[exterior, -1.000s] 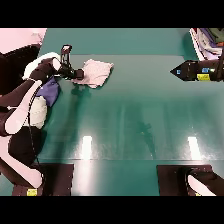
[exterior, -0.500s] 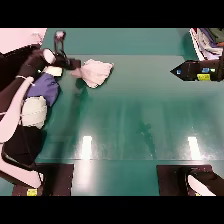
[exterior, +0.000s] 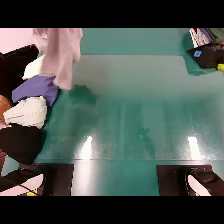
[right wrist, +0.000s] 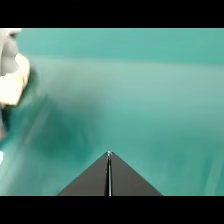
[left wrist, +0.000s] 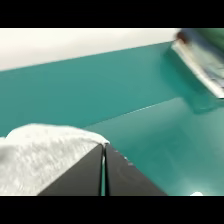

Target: Fold the shirts.

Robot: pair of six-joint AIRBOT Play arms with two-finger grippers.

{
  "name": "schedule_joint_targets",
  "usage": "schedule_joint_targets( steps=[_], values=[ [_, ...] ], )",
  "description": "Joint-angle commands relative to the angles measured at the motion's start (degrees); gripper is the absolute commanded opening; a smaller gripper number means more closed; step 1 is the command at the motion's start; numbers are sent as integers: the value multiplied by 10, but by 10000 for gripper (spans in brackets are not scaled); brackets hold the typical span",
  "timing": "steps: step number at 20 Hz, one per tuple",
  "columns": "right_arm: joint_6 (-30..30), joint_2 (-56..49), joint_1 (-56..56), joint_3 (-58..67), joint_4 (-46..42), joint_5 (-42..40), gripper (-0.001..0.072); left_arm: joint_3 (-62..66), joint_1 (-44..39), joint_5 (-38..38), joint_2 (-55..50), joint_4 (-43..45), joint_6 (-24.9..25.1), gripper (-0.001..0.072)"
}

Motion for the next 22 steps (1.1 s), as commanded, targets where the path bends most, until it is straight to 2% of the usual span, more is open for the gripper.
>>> schedule_joint_targets(
  steps=[1,6,7,8,9,12,14,17,22],
  values=[
    [0,17,0,8,-2,-26,15,15,-45,-87,39,-61,36,18],
    [0,-33,0,97,-1,61,15,-88,-185,-87,34,-30,37,22],
    [0,-45,0,114,-1,76,14,-112,-199,-85,32,-24,37,161],
    [0,-56,0,128,-1,89,15,-132,-204,-80,29,-11,37,507],
    [0,-65,0,140,-1,102,15,-142,-203,-73,25,8,31,589],
    [0,-81,0,162,0,129,15,-152,-172,-54,9,125,-24,589],
    [0,-82,0,159,0,132,15,-172,-143,-65,-17,129,-45,589],
    [0,-70,0,135,0,131,15,-239,-135,-62,-72,98,-44,589],
    [0,-41,0,78,0,116,15,-283,-135,-55,-216,-54,-2,589]
  ],
)
